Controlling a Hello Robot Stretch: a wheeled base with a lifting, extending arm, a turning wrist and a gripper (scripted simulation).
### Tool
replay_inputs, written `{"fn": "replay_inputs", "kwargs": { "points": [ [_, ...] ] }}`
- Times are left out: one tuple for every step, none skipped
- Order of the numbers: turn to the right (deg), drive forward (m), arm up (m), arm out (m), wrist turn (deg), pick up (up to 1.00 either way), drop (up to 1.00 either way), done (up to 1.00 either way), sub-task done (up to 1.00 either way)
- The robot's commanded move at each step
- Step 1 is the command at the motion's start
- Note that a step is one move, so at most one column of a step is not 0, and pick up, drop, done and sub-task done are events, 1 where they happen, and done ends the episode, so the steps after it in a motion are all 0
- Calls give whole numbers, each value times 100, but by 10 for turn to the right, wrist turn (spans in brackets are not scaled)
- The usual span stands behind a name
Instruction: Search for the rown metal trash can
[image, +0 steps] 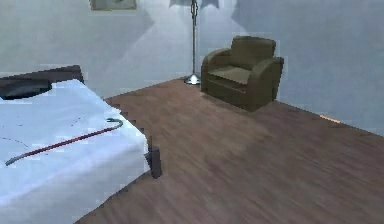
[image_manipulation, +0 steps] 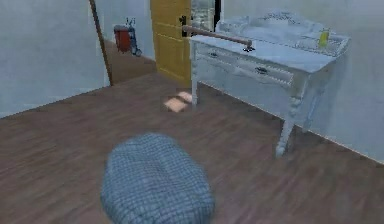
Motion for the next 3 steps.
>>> {"fn": "replay_inputs", "kwargs": {
  "points": [
    [30,0,0,0,0,0,0,0,0],
    [0,40,0,0,0,0,0,0,0],
    [330,0,0,0,0,0,0,0,0]
  ]
}}
